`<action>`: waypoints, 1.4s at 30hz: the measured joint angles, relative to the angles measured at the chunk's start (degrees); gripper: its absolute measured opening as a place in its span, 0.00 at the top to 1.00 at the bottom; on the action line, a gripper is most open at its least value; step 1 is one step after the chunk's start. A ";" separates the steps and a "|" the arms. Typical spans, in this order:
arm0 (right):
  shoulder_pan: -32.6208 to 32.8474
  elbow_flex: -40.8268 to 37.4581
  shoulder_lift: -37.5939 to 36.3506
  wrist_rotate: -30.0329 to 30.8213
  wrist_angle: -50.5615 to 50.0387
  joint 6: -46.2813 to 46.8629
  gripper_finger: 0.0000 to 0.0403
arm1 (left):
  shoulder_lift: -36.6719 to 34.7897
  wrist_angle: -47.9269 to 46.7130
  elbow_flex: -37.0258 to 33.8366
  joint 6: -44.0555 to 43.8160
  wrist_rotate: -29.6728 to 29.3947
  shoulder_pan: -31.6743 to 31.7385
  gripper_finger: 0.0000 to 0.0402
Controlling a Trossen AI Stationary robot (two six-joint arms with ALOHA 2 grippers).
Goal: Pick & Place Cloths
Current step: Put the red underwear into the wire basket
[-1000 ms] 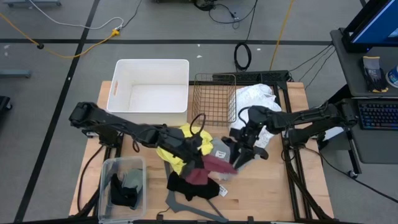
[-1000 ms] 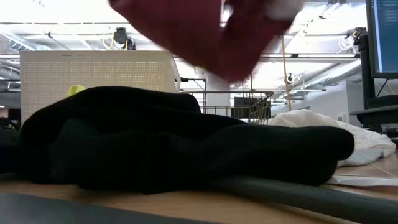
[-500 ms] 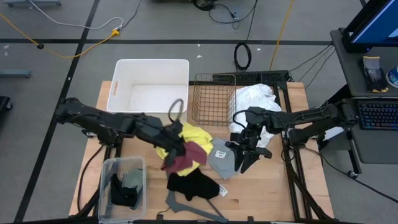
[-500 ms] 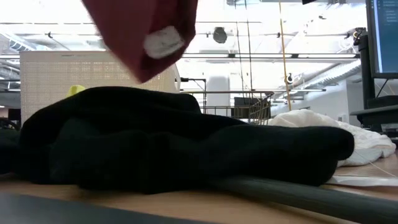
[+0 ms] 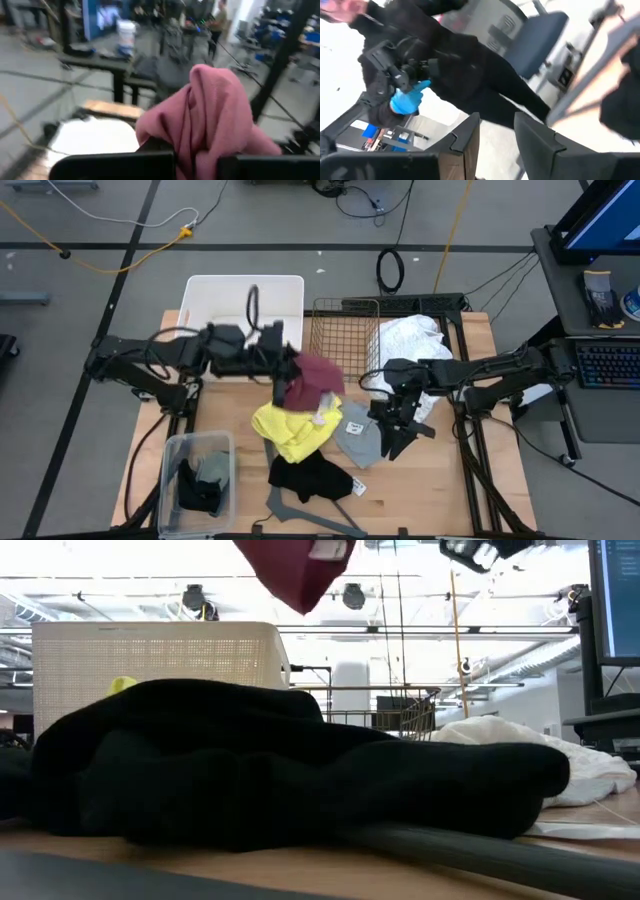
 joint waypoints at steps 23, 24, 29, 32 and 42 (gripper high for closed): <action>-0.04 -8.76 -24.02 23.52 -31.45 -14.25 0.72 | 20.17 29.44 0.61 5.37 5.72 22.68 1.00; -0.04 -9.43 -25.09 23.54 -31.11 -13.37 0.72 | 21.17 29.94 0.61 5.37 5.74 23.23 1.00; -0.04 -12.65 -29.04 23.66 -28.89 -8.99 0.72 | 26.44 32.77 0.61 6.49 5.65 25.10 1.00; -0.04 -14.36 -30.59 23.55 -27.66 -7.05 0.72 | 29.03 32.33 0.61 6.71 5.26 25.39 1.00; -0.04 -16.09 -31.80 23.51 -25.78 -5.43 0.72 | 32.47 30.91 0.61 11.05 2.55 23.63 1.00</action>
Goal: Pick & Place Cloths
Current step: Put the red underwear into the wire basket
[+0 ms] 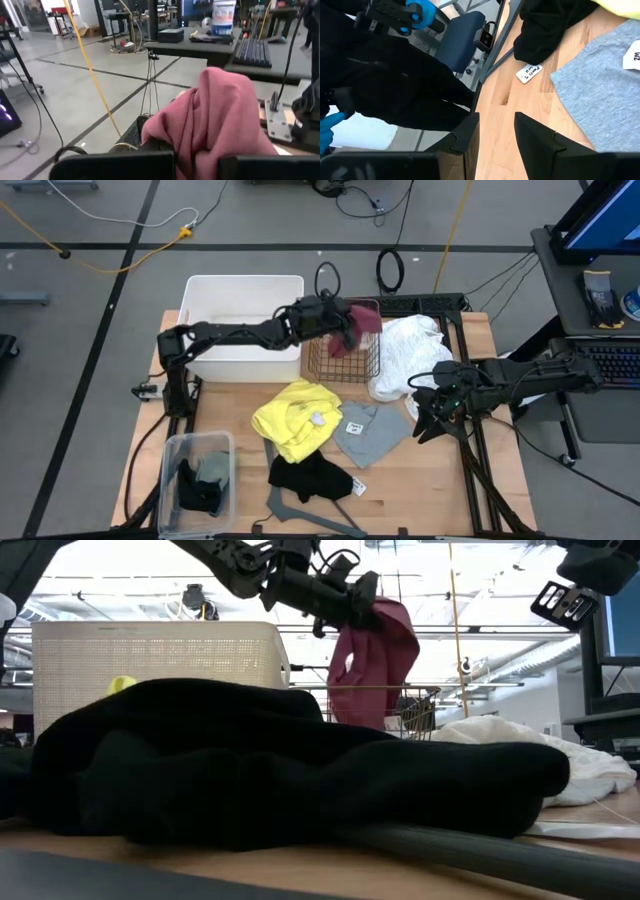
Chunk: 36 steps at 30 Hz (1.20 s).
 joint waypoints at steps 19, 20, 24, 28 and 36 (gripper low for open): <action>-0.01 0.00 0.00 -0.02 3.12 0.22 0.72 | -0.07 -9.59 0.00 7.24 -1.43 -1.40 0.99; 0.00 0.00 0.00 0.00 3.21 0.22 0.72 | -0.07 -9.97 0.00 7.16 -1.43 -1.40 0.99; -0.01 0.00 0.00 -0.01 3.20 0.22 0.72 | -0.09 -10.34 0.00 6.97 -1.40 -1.42 0.93; 0.00 0.00 0.00 -0.02 3.18 0.24 0.72 | -0.09 -10.41 0.00 6.88 -1.49 -1.44 0.83; -0.01 0.00 0.00 -0.01 3.16 0.24 0.72 | -0.09 -10.10 0.00 7.06 -2.85 -1.44 0.63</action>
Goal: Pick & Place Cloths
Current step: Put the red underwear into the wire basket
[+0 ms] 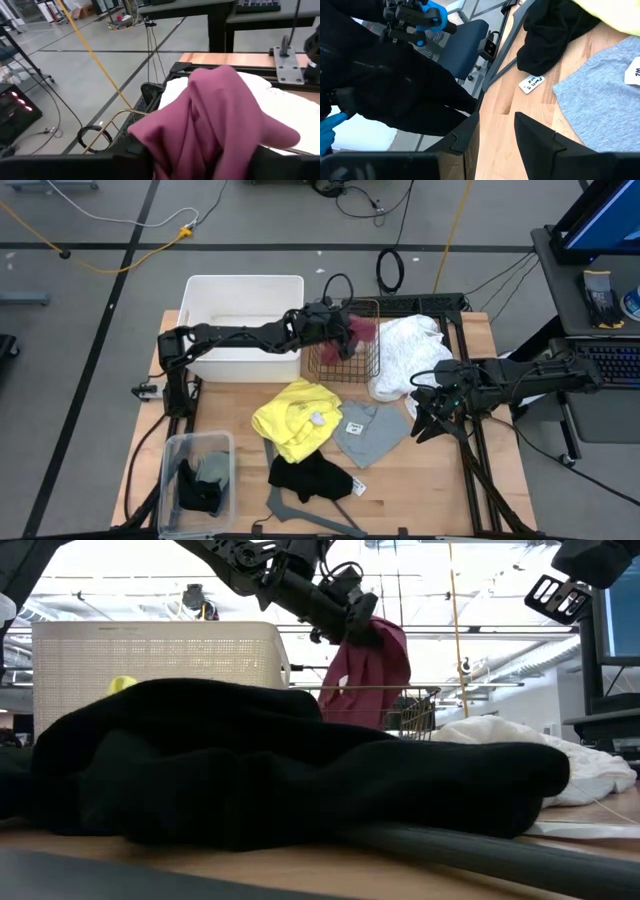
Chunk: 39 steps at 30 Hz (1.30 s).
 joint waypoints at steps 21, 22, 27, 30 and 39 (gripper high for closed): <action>0.01 0.00 0.00 -0.42 -0.01 3.13 0.72 | -0.04 -4.09 0.02 -4.39 3.47 -0.78 0.52; 0.01 0.00 0.00 -0.42 -0.01 3.10 0.72 | -0.07 -5.71 0.44 -4.40 3.52 -0.86 0.52; -0.01 0.00 0.00 -0.42 0.00 2.84 0.72 | -0.08 -19.77 6.32 -2.78 2.57 -1.09 0.51; 0.01 0.02 0.00 -0.42 0.00 1.86 0.72 | -0.11 -24.92 9.11 -1.89 2.10 -1.14 0.49; 0.01 0.02 0.00 -0.29 0.20 1.38 0.72 | -0.17 -28.64 12.77 -1.38 2.10 -0.98 0.38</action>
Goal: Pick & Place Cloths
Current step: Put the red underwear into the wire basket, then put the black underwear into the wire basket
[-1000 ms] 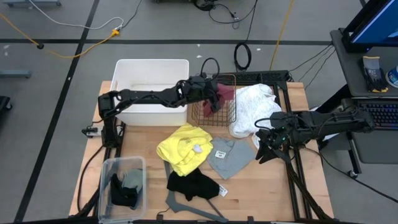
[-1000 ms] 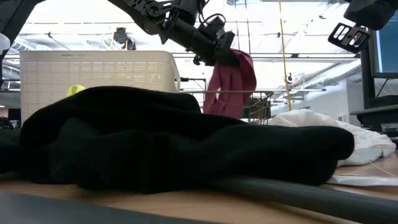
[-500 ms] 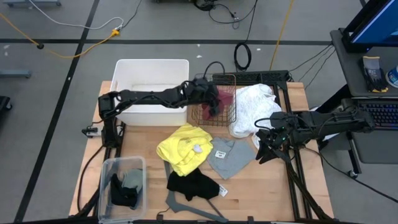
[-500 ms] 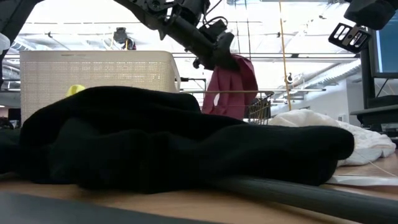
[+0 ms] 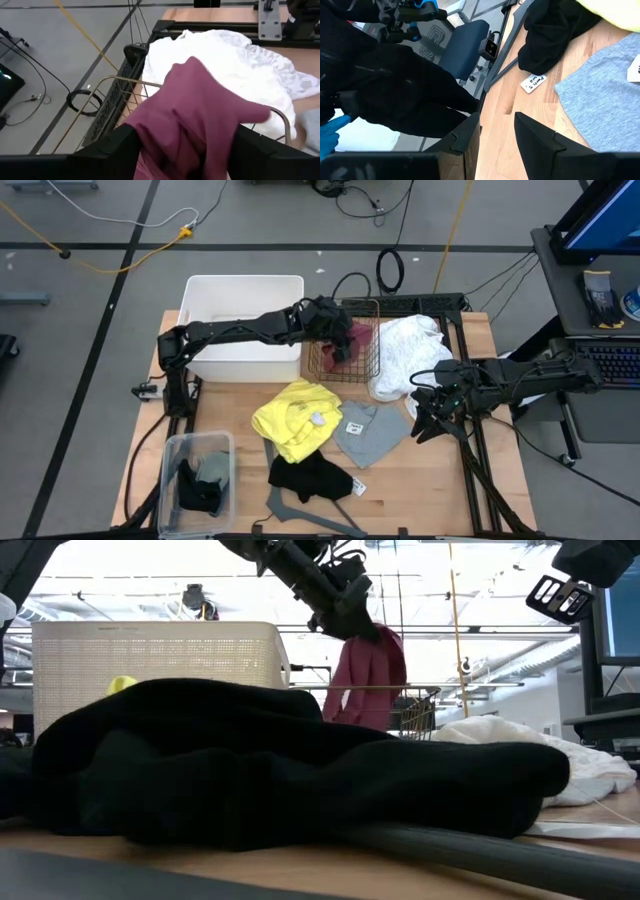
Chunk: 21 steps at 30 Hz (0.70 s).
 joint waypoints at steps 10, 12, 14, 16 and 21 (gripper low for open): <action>-0.01 0.00 0.00 -0.06 0.01 0.02 0.72 | 0.02 -3.70 0.08 0.07 -0.52 0.00 0.31; -0.01 0.00 0.00 -0.09 0.02 0.02 0.72 | 0.02 -3.12 0.09 0.07 -0.55 0.00 0.32; 0.00 0.00 0.00 -0.11 0.00 0.02 0.72 | 0.04 -3.55 0.84 -0.01 -0.92 -0.08 0.32; 0.00 0.00 0.00 -0.11 0.00 0.02 0.72 | 0.13 -4.19 2.53 -0.53 -1.07 -0.46 0.33; 0.00 0.00 0.00 0.00 0.02 -1.41 0.72 | 0.12 -9.40 10.33 -1.76 -0.68 -3.66 0.39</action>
